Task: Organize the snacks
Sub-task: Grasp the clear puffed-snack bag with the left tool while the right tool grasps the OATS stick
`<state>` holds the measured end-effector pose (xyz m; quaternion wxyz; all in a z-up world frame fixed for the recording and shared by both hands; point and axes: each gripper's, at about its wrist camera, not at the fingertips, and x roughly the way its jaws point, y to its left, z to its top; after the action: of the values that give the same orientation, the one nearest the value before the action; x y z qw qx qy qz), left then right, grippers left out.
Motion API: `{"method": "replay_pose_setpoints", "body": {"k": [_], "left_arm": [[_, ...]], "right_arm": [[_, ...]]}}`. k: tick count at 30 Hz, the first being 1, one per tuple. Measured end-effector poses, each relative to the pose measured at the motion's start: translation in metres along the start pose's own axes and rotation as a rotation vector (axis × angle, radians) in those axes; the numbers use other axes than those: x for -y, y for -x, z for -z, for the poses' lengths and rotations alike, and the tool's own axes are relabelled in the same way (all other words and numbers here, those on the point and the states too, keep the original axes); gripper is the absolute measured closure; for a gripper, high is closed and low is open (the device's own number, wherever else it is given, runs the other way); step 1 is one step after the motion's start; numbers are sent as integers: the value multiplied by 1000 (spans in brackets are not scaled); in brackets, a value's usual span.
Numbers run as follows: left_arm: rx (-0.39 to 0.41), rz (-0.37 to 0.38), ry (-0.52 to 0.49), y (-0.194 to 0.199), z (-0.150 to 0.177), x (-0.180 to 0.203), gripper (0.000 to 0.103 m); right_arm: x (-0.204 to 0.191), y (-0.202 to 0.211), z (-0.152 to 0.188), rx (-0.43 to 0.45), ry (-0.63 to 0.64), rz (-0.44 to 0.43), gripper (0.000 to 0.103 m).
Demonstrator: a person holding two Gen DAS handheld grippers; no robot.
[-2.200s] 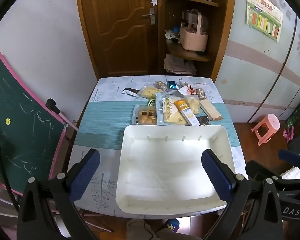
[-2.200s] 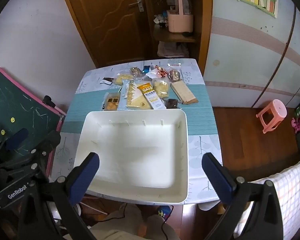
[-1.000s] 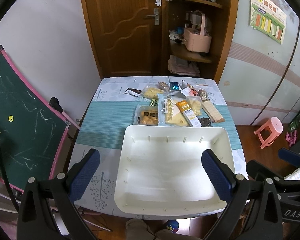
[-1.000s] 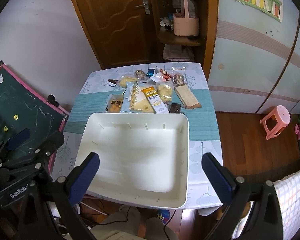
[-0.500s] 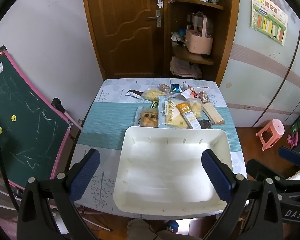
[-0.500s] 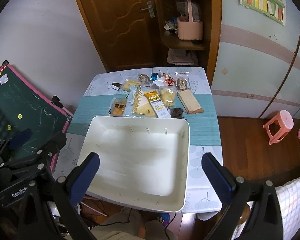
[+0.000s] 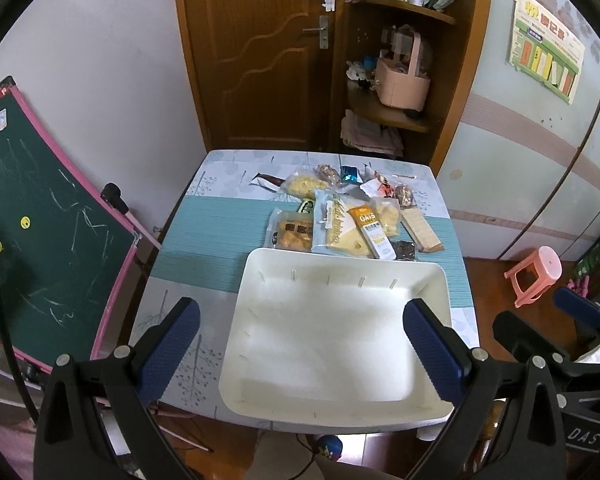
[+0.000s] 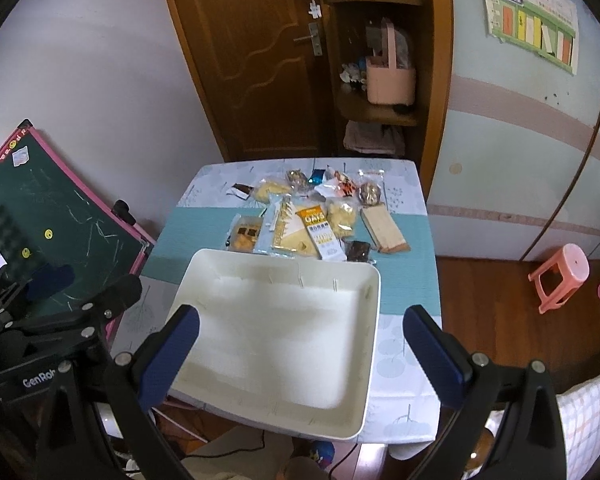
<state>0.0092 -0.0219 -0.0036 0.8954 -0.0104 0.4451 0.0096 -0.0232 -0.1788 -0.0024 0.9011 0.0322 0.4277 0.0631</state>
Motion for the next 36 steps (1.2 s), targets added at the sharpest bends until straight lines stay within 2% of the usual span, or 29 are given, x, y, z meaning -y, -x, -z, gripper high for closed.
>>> {"method": "replay_pose_setpoints", "body": {"k": [7, 15, 18, 23, 27, 31, 36], "left_arm": [[4, -26, -23, -7, -13, -2, 2], [-15, -7, -42, -43, -56, -12, 2], [-26, 1, -56, -67, -79, -18, 2], [-56, -26, -101, -118, -111, -23, 2], [-145, -6, -144, -178, -129, -21, 2], [-260, 50, -157, -239, -134, -15, 2], [-386, 158, -156, -306, -129, -3, 2]], "right_arm": [[-2, -6, -16, 18, 24, 30, 1], [10, -36, -49, 0, 7, 89, 1], [19, -59, -66, -22, 3, 100, 7], [37, -109, -90, -89, -11, 122, 17], [43, -162, -104, -168, 15, 124, 17], [44, -224, -108, -287, 21, 56, 17], [41, -296, -97, -418, 48, 11, 24]]}}
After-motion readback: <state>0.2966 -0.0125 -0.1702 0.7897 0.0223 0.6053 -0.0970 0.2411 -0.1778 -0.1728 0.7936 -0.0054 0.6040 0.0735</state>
